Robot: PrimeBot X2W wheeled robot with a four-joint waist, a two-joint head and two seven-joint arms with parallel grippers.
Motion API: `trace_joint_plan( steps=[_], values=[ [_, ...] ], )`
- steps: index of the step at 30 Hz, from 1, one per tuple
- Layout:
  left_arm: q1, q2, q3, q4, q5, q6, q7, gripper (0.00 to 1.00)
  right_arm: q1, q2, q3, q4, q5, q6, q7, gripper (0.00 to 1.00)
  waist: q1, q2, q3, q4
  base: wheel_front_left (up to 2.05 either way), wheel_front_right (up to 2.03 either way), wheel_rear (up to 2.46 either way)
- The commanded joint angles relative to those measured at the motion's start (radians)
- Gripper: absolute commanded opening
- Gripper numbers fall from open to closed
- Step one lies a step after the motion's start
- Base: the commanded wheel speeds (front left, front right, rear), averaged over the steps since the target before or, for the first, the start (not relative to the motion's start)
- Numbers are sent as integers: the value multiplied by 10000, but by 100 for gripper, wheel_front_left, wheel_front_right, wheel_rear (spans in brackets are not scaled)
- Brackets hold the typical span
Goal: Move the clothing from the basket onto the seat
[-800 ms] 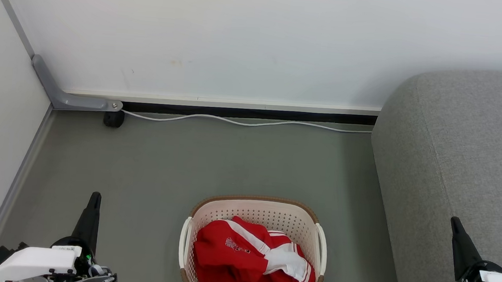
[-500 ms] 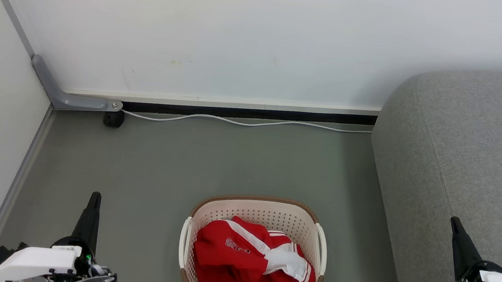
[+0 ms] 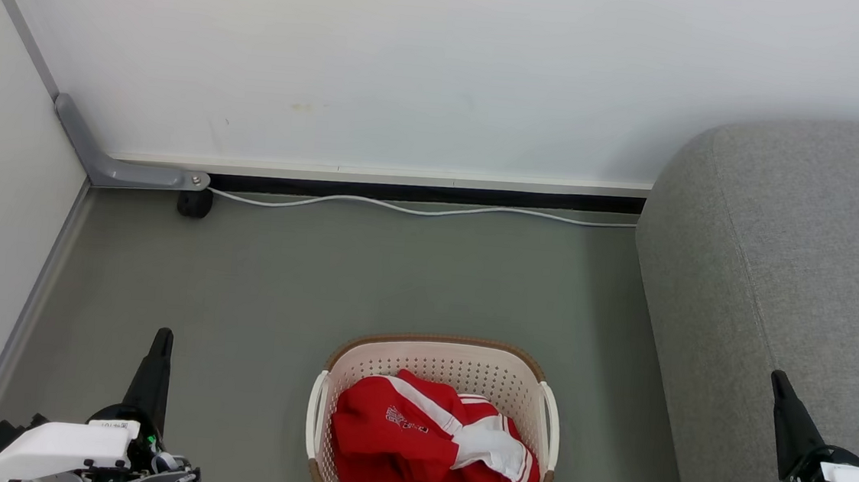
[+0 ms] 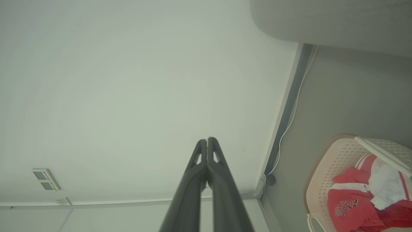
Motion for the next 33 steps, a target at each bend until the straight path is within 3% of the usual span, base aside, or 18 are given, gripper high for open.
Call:
trace_joint_plan(
  steps=[1,33],
  values=[
    [-531,171,323,-291,-49,-75,60,0,-358,-116,188,-294,114,73,75,0,0,0,0,0,0,0,0],
    [-531,171,323,-291,-49,-75,60,0,-358,-116,188,-294,114,73,75,0,0,0,0,0,0,0,0]
  ],
)
